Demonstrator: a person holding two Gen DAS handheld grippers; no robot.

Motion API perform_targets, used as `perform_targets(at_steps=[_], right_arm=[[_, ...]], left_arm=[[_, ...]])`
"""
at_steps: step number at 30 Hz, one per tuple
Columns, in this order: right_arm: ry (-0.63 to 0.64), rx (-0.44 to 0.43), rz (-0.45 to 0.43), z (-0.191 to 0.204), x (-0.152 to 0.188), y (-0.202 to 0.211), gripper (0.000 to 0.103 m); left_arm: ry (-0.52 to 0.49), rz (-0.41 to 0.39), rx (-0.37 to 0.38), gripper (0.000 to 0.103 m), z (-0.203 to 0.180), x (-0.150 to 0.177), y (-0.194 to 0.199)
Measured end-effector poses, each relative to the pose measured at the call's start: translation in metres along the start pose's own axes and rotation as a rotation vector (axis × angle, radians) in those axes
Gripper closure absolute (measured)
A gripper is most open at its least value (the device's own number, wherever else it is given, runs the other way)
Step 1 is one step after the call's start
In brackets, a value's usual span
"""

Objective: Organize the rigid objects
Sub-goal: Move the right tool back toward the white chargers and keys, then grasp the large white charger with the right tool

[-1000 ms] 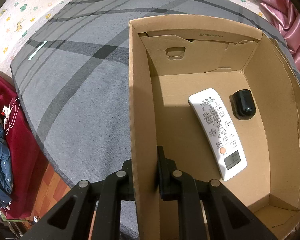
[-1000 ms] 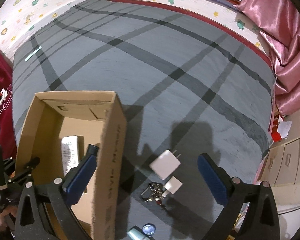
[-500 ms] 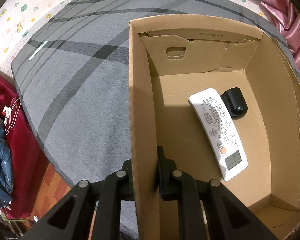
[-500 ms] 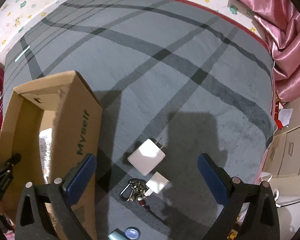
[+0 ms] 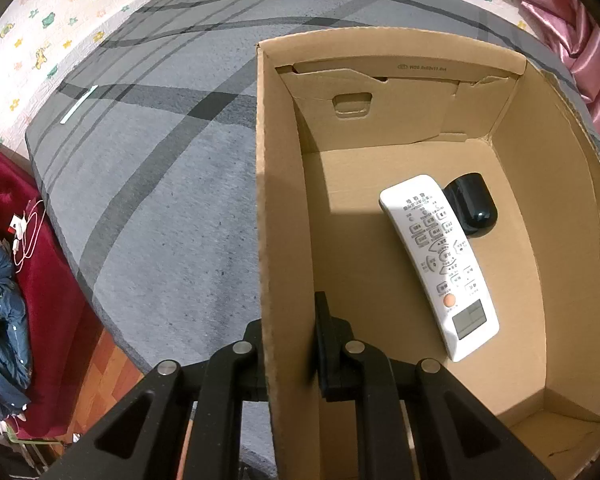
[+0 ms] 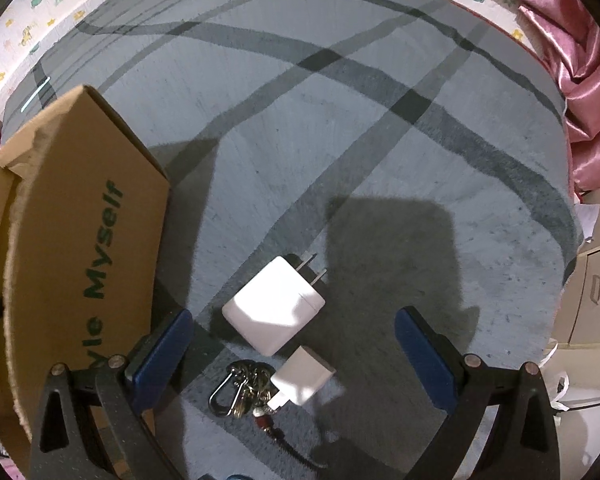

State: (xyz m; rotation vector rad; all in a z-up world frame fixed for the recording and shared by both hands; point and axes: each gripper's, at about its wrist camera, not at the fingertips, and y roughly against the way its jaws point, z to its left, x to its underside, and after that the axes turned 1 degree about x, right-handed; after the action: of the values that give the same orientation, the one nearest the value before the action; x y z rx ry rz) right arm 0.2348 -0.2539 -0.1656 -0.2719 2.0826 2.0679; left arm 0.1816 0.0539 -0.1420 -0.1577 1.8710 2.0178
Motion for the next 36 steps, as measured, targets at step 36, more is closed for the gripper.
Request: perform_targets(at_steps=[36], right_arm=[[0.042, -0.027, 0.03, 0.022, -0.002, -0.015, 0.037]], left_arm=[[-0.002, -0.002, -0.015, 0.089, -0.002, 0.001, 0.001]])
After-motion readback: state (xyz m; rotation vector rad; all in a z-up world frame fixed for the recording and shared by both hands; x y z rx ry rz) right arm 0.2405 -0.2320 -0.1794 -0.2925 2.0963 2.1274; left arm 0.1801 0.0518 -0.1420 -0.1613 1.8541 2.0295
